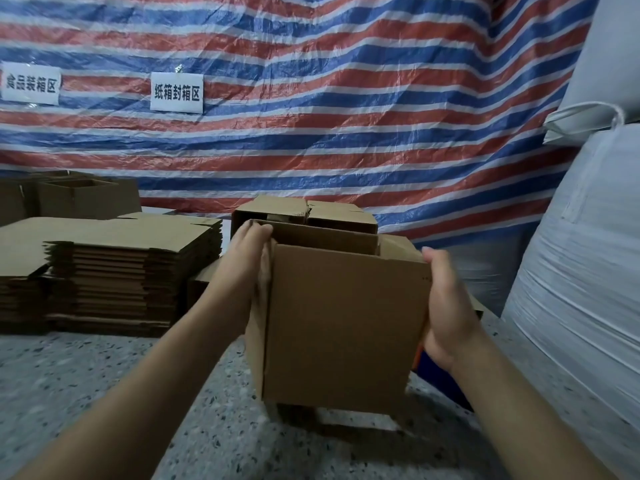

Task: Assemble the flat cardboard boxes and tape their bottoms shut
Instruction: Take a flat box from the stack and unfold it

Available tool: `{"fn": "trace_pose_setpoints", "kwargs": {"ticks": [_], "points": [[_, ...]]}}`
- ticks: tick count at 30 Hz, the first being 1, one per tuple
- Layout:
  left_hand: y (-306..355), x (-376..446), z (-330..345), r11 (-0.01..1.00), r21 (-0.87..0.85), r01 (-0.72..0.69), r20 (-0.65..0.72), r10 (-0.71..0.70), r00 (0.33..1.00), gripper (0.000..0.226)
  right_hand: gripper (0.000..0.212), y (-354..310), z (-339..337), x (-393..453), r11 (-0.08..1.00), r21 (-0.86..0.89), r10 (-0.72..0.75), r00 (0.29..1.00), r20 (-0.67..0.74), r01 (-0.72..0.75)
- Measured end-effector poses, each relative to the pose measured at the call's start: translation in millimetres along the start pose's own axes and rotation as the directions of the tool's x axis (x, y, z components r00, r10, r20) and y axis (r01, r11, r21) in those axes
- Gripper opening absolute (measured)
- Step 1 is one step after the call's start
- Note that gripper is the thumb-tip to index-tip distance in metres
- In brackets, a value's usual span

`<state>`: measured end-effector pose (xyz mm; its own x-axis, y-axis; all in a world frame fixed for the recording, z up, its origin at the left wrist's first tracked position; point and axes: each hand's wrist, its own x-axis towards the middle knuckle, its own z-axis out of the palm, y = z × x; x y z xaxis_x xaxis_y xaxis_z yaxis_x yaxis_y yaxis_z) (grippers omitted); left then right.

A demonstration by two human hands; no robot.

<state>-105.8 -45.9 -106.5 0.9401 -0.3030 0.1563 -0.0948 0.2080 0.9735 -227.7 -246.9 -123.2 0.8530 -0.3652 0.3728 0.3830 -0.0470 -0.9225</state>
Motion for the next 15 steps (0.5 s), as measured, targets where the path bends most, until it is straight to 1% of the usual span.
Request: {"fn": "trace_pose_setpoints", "kwargs": {"ticks": [1,2,4,5,6,8,9,10,13,15], "points": [[1.0,-2.0,0.1,0.994,-0.056,0.090,0.084,-0.085,0.993,0.043,0.063,2.9,7.3,-1.2,0.999,-0.044,-0.014,0.999,-0.040,0.013],[-0.6,-4.5,-0.5,0.986,-0.086,0.143,0.150,-0.129,0.980,0.041,0.064,6.8,15.0,-2.3,0.996,-0.091,-0.012,0.997,-0.081,0.005],[-8.3,-6.0,-4.3,0.983,-0.099,0.156,0.204,-0.133,0.970,0.036,0.079,19.3,24.3,-4.3,0.990,-0.131,0.029,0.992,-0.119,-0.045],[-12.4,-5.3,-6.3,0.982,-0.111,0.156,0.203,-0.131,0.970,0.035,0.086,23.7,25.7,-7.1,0.992,-0.102,0.061,0.990,-0.125,-0.074],[-15.5,-4.2,-7.8,0.980,-0.122,0.157,0.195,-0.132,0.972,0.035,0.085,26.1,24.6,-9.6,0.995,-0.033,0.087,0.989,-0.121,-0.092],[-15.7,-1.7,-8.0,0.980,-0.122,0.160,0.169,-0.139,0.976,0.034,0.076,24.5,14.9,-12.0,0.982,0.144,0.141,0.983,-0.113,-0.125],[-14.8,-0.7,-6.8,0.980,-0.116,0.162,0.164,-0.142,0.976,0.035,0.074,22.5,8.0,-10.2,0.967,0.206,0.174,0.978,-0.112,-0.148],[-14.6,0.2,-5.7,0.981,-0.113,0.160,0.167,-0.140,0.976,0.038,0.072,21.6,0.5,-7.0,0.959,0.226,0.203,0.973,-0.113,-0.174],[-17.6,1.7,-5.0,0.983,-0.114,0.141,0.178,-0.119,0.977,0.051,0.064,28.3,-9.1,0.9,0.955,0.187,0.251,0.963,-0.094,-0.230],[-19.4,2.0,-5.0,0.982,-0.135,0.135,0.192,-0.108,0.975,0.052,0.063,39.5,-5.0,-1.1,0.935,0.183,0.329,0.936,-0.127,-0.304]]}}
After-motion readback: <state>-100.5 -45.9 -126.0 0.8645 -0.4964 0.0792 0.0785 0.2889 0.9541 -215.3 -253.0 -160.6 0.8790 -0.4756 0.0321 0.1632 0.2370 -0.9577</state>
